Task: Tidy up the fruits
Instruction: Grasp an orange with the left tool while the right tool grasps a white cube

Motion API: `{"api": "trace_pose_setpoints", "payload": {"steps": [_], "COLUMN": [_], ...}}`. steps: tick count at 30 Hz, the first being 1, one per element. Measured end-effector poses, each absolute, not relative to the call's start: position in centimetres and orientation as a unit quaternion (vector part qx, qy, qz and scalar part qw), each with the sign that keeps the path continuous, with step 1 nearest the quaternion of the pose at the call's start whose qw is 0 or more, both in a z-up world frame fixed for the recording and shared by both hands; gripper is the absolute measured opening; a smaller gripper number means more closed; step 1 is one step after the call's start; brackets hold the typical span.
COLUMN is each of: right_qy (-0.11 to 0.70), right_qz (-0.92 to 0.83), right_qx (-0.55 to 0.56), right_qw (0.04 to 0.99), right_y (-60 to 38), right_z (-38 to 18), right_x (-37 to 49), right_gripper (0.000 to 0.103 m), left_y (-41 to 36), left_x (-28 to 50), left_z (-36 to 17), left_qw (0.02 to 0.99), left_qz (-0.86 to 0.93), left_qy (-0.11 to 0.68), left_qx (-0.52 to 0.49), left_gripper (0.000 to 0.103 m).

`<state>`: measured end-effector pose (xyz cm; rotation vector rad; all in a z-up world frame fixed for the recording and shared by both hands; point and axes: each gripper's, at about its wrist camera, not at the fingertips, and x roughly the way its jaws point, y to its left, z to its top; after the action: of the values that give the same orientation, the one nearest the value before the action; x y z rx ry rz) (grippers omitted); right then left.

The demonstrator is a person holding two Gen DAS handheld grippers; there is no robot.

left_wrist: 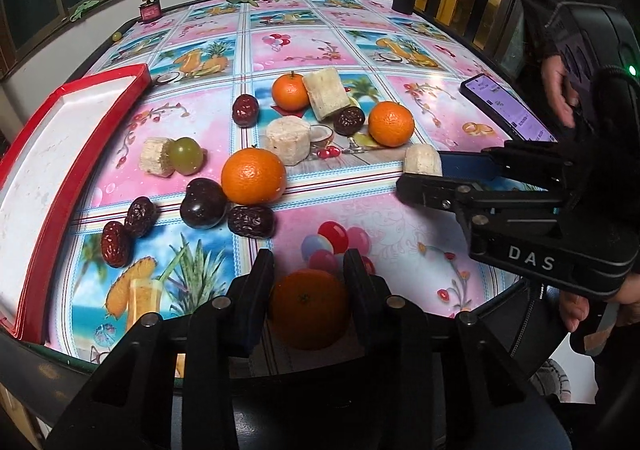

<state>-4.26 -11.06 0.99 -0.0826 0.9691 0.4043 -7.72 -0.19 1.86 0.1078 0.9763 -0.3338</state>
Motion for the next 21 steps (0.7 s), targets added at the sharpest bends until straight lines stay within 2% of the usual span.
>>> {"api": "trace_pose_setpoints", "payload": {"steps": [21], "right_qy": [0.445], "right_qz": [0.212], "right_qx": [-0.033], "right_qw": [0.870], "right_y": [-10.4], "right_z": [2.5], "right_x": [-5.4], "right_gripper": [0.035], "left_y": [1.0], "left_x": [-7.9], "left_z": [3.0], "left_qw": [0.873], "left_qz": [-0.162], "left_qy": [0.460], "left_qx": [0.028], "left_gripper": [0.034]}}
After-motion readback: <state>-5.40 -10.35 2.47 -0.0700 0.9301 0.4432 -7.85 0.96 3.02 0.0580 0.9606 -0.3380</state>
